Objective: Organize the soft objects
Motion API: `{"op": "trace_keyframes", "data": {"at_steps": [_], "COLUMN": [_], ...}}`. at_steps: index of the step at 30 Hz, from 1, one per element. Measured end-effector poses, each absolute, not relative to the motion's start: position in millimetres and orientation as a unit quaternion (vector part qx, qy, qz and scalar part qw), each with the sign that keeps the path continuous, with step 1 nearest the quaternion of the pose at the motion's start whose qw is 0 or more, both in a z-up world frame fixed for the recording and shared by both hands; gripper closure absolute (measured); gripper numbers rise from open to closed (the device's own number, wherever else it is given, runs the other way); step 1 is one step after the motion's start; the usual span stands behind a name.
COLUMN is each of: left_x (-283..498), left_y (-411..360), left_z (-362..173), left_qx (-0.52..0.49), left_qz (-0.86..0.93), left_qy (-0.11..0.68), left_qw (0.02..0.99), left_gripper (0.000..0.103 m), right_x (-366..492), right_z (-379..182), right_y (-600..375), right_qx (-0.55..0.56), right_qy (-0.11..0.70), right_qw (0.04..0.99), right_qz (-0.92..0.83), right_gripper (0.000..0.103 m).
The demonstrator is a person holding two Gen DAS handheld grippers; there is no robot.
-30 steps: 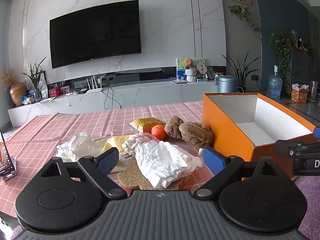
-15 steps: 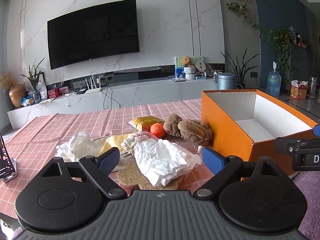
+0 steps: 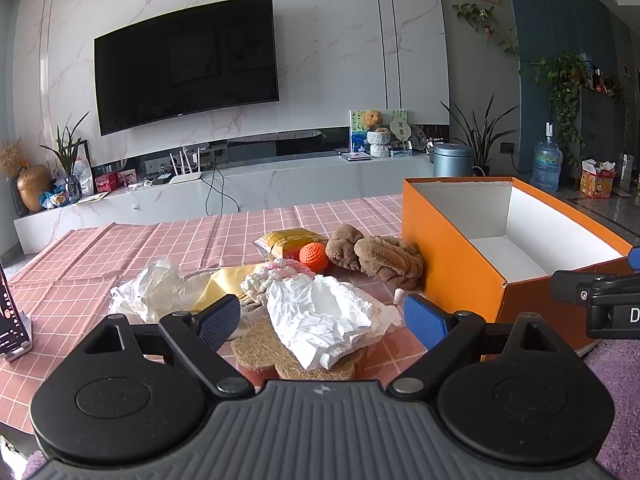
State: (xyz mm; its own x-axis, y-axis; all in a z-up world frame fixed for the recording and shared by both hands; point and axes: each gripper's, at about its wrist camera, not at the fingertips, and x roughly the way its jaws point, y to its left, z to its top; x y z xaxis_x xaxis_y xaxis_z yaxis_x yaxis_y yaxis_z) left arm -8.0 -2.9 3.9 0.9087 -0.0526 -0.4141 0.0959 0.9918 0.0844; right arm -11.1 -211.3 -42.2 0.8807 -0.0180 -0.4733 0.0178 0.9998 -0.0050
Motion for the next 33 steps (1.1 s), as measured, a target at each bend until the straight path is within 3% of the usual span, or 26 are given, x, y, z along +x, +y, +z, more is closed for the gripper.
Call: {"op": "trace_keyframes", "data": {"at_steps": [33], "left_x": [-10.1], "left_y": [-4.2], "left_z": [-3.8], "left_qx": [0.045], "left_qz": [-0.042], "left_qy": [0.219], "left_qw": [0.974], "left_gripper": [0.000], "right_x": [-15.1], "right_z": [-40.4], "right_y": [-211.7], "right_qx": [-0.004], "right_qy": [0.245], "right_qw": [0.969], "right_qz": [-0.012], "right_gripper": [0.002]}}
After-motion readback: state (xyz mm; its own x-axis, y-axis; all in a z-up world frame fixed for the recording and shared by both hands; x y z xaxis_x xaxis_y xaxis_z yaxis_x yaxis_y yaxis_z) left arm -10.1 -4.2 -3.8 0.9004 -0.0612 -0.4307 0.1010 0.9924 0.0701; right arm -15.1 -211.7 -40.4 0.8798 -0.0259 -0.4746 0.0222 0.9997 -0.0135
